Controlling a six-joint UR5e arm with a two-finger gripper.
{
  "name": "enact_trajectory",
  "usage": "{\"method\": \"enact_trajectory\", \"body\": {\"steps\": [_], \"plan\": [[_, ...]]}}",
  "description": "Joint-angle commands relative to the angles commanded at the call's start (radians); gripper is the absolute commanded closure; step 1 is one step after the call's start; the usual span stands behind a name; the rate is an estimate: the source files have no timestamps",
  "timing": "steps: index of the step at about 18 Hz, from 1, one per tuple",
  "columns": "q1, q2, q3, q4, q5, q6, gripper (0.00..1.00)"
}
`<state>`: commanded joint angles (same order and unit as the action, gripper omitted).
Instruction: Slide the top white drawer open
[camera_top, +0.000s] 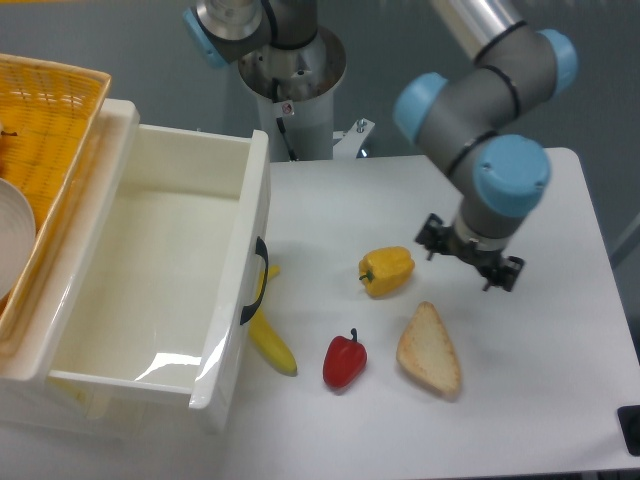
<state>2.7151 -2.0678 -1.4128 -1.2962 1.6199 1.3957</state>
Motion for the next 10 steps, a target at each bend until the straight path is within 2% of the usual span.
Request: {"method": "enact_trajectory", "body": {"steps": [3,5,10], "plan": [[0.011,0.0,0.014,0.011,-0.09,0.006,0.0],[0.011,-0.003,0.021,0.04,-0.098,0.009,0.0],[0.009,-0.003,0.017,0.043,-0.111,0.006,0.0]]}}
